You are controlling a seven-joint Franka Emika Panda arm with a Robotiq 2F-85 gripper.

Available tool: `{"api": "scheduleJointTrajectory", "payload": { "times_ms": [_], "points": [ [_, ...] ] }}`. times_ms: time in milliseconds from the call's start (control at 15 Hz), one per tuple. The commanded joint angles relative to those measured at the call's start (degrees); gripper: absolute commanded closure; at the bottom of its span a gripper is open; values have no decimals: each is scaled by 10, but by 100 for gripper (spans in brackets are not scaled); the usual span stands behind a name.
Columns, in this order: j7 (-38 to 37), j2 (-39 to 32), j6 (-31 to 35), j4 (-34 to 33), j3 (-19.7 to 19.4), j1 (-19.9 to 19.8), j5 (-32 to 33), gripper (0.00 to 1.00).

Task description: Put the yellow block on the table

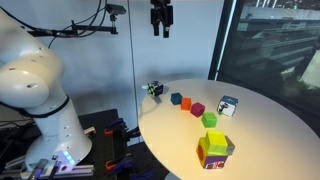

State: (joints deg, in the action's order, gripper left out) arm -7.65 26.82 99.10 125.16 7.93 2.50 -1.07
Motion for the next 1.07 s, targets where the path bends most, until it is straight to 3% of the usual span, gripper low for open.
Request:
{"api": "scheduleJointTrajectory", "payload": {
  "times_ms": [0, 1000],
  "points": [
    [-27, -12, 25, -1, -19, -23, 28, 0],
    [-70, -140, 115, 7, -109, -99, 36, 0]
  ]
}}
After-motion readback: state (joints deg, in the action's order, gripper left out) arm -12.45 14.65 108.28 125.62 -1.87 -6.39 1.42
